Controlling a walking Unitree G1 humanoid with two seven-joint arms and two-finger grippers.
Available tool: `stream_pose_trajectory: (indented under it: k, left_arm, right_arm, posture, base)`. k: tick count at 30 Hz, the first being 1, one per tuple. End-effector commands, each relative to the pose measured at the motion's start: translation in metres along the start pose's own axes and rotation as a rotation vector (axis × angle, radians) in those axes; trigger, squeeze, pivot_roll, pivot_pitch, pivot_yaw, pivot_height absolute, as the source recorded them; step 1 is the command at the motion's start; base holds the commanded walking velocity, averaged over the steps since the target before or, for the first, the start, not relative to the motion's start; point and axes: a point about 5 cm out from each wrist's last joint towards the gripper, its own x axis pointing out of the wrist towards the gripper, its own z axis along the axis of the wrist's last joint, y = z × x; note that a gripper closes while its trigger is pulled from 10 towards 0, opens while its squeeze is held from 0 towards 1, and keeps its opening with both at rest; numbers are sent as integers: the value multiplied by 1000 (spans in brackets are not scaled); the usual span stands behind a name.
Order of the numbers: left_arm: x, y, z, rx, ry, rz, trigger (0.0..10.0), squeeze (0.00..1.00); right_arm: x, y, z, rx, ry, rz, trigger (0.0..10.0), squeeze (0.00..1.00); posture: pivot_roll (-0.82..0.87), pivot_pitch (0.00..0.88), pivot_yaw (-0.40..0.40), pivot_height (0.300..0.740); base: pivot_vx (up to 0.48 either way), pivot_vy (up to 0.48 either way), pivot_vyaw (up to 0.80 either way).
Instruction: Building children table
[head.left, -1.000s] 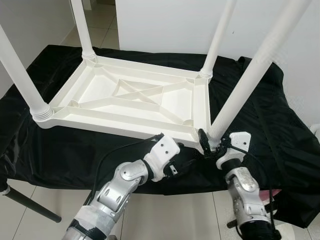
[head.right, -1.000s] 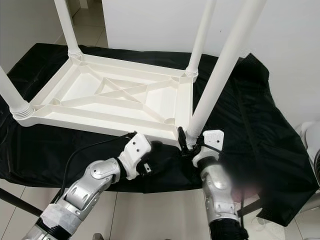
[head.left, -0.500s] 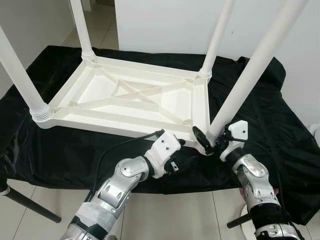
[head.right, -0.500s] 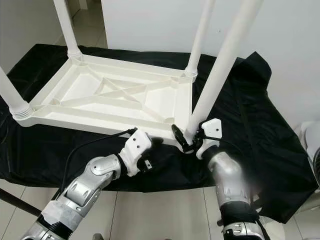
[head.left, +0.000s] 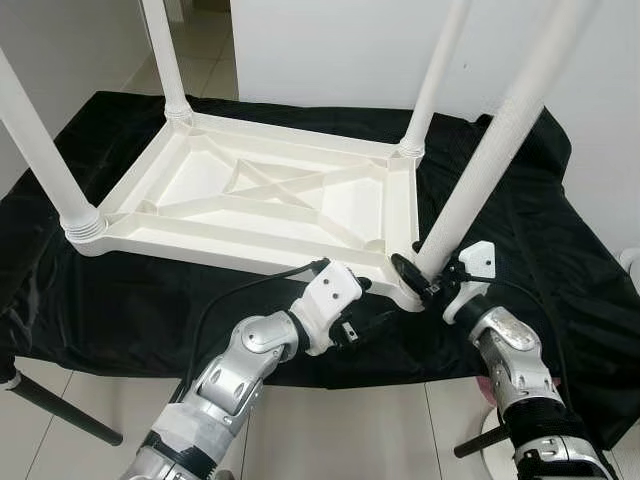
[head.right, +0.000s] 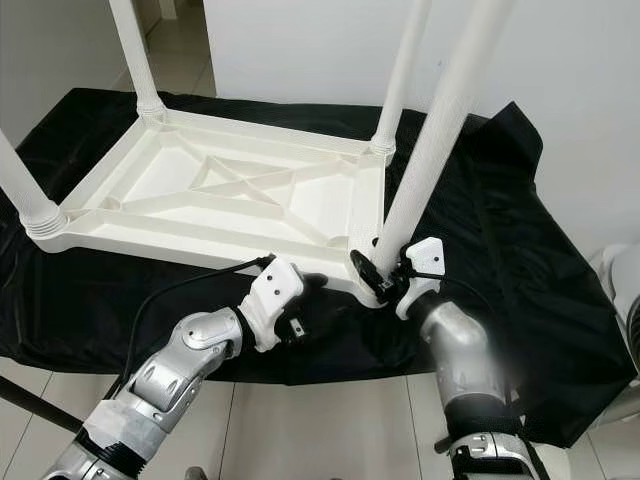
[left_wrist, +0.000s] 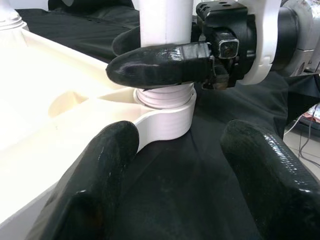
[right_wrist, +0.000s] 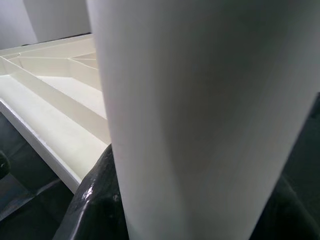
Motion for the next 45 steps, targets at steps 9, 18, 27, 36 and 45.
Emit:
stream_pose_trajectory:
  k: [9,18,27,36,45]
  left_arm:
    - [1,-3,-4,-29,18,-22,10000,0]
    - [1,-7,-6,-34,21,-35,10000,0]
    - [1,-11,-7,-37,28,-56,10000,0]
    - [2,-13,-7,-34,28,-73,10000,0]
    - [3,-12,-5,-29,23,-73,10000,0]
  right_arm:
    - [-4,4,-10,68,66,-198,10000,0]
    - [-2,13,-11,81,71,-414,10000,0]
    - [-1,45,-13,124,95,-737,10000,0]
    - [6,54,-11,171,87,-708,10000,0]
    - [-7,47,-6,57,65,-639,10000,1000]
  posture:
    - [-7,47,-65,740]
    - [-17,50,-61,740]
    - [-25,57,-56,740]
    - [-29,46,-52,740]
    - [-21,42,-52,740]
  base:
    - [0,0,0]
    - [0,0,0]
    - [0,0,0]
    - [0,0,0]
    - [0,0,0]
